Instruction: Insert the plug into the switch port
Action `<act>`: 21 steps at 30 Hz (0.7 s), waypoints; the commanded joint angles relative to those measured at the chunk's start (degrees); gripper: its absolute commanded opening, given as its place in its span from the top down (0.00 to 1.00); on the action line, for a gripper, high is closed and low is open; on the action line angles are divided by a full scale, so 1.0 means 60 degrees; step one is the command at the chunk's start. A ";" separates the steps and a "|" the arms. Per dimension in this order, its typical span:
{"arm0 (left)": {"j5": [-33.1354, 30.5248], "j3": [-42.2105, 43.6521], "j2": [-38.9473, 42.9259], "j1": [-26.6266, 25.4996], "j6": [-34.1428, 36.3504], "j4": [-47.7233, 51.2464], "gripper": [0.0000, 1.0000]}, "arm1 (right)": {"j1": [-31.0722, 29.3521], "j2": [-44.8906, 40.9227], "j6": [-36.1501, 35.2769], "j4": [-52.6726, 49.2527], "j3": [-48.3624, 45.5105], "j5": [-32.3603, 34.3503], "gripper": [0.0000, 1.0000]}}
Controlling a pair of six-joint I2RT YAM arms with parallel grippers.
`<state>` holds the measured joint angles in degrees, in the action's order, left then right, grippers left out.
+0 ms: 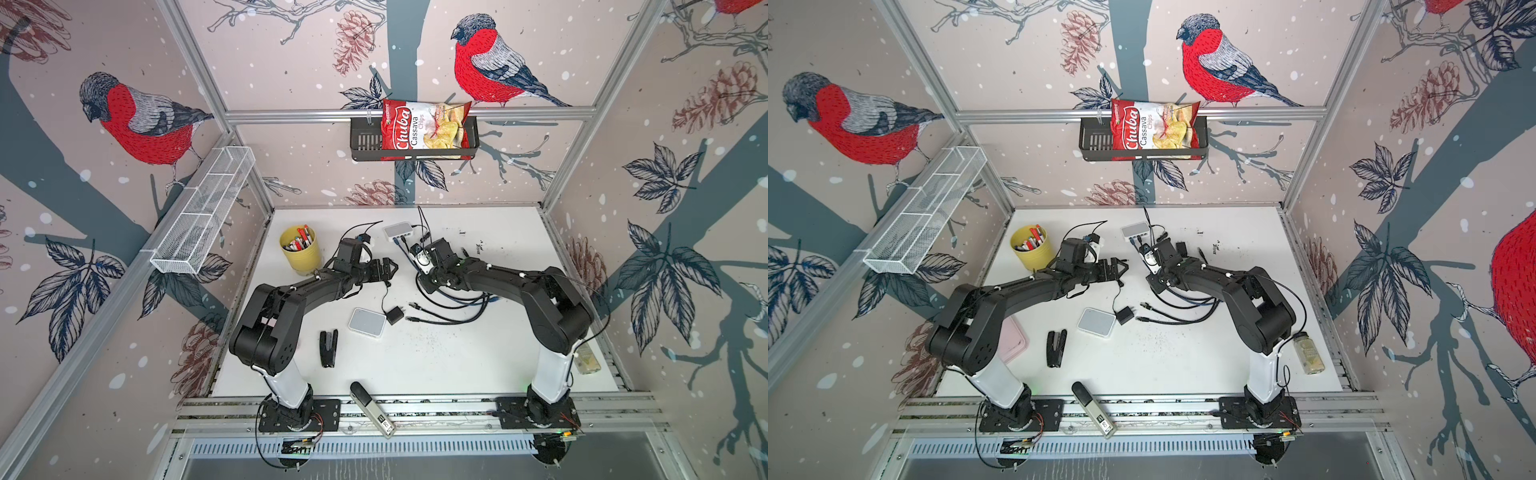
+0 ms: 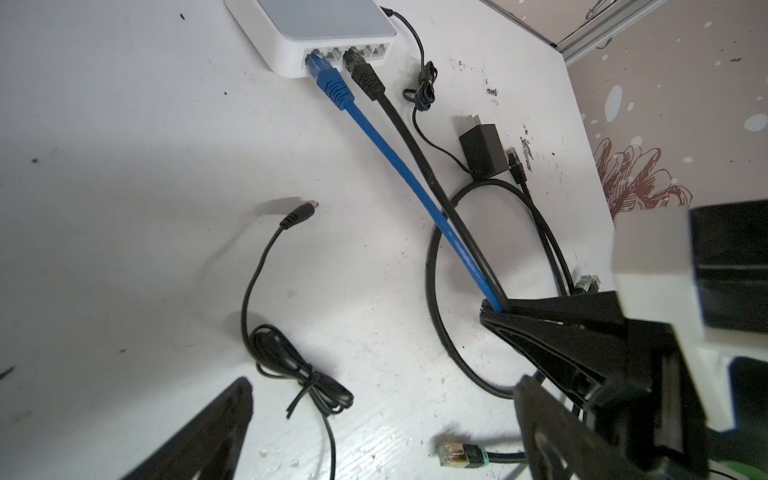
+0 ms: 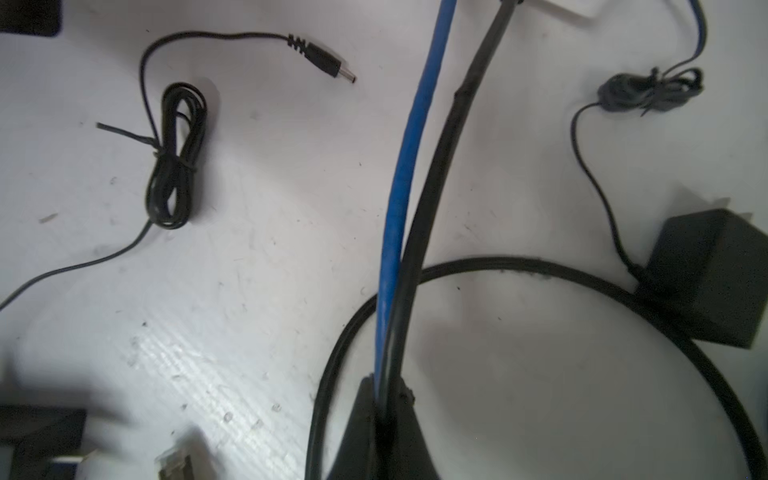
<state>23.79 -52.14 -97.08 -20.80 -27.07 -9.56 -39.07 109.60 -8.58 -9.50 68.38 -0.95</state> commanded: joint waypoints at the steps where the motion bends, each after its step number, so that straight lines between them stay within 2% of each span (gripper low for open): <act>1: -0.0043 -0.0035 -0.0003 -0.0033 0.0066 0.0047 0.03 | 0.0007 0.0359 0.0296 0.0373 0.0192 0.0192 0.92; 7: -0.0318 -0.0011 0.0165 -0.0031 0.0259 0.0367 0.03 | 0.0154 0.0931 0.0491 0.0427 0.0533 0.0791 0.88; 10: -0.0660 -0.0011 0.0364 -0.0035 0.0375 0.0760 0.03 | 0.0169 0.0998 0.0450 0.0339 0.0675 0.0788 0.81; 13: -0.1159 -0.0070 0.0627 -0.0035 0.0465 0.1358 0.03 | 0.0173 0.0603 0.0356 0.0385 0.0482 0.0655 0.74; 17: -0.1857 -0.0070 0.0994 -0.0037 0.0484 0.2220 0.03 | 0.0169 -0.0273 0.0058 0.0767 -0.0215 0.0451 0.56; 21: -0.2461 0.0086 0.1258 -0.0110 0.0446 0.2927 0.03 | 0.0158 -0.0924 -0.0224 0.0992 -0.0754 0.0080 0.51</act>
<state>13.21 -52.07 -90.63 -21.06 -25.10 2.96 -37.98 105.97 -7.86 -5.85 65.21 1.91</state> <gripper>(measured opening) 0.972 0.486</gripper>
